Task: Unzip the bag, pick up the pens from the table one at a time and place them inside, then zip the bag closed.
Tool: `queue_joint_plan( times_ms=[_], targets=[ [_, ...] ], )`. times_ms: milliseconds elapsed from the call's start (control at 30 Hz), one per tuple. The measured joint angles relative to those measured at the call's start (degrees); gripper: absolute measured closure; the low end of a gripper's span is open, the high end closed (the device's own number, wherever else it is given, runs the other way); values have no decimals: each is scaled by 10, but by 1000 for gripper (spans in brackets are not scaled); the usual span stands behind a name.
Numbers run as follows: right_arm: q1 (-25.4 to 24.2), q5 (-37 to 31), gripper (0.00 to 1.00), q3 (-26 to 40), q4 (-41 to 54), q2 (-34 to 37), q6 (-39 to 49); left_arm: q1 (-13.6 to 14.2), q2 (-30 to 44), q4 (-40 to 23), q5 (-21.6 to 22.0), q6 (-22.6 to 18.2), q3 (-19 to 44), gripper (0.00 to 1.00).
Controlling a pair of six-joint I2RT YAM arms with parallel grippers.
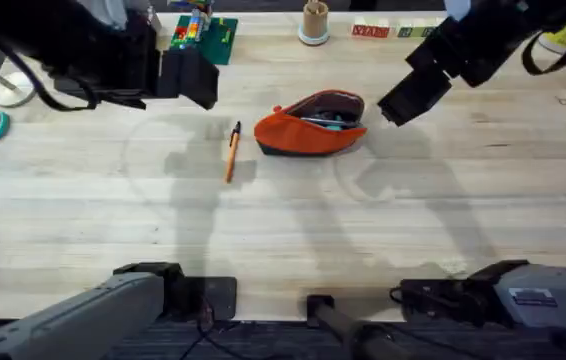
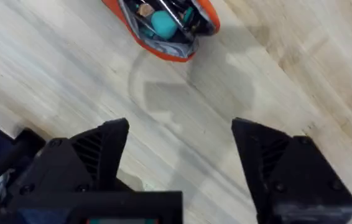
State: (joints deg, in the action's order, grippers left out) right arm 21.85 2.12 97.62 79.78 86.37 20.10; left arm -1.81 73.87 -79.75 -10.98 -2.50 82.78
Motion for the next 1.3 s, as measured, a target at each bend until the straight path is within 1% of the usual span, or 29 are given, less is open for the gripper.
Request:
queue_joint_plan(
  times_ms=[100,200,333,533,700,800,1000,1133,1300],
  targets=[
    [0,0,3,0,0,0,0,25,0,23,26,25,-13,6],
    [0,0,3,0,1,0,0,50,0,38,53,47,-43,6],
    [0,0,3,0,4,0,0,67,0,68,76,68,-85,6],
    [0,0,3,0,4,0,0,86,0,140,87,82,-139,6],
    [0,0,4,0,4,0,0,119,0,191,89,83,-188,6],
    [0,0,4,0,4,0,0,132,4,206,90,83,-204,6],
    [0,0,4,0,4,0,0,135,51,217,91,83,-209,7],
    [0,0,3,0,4,0,0,135,92,243,85,83,-209,7],
    [0,0,3,0,4,0,0,135,147,272,71,68,-209,6]
  ],
)
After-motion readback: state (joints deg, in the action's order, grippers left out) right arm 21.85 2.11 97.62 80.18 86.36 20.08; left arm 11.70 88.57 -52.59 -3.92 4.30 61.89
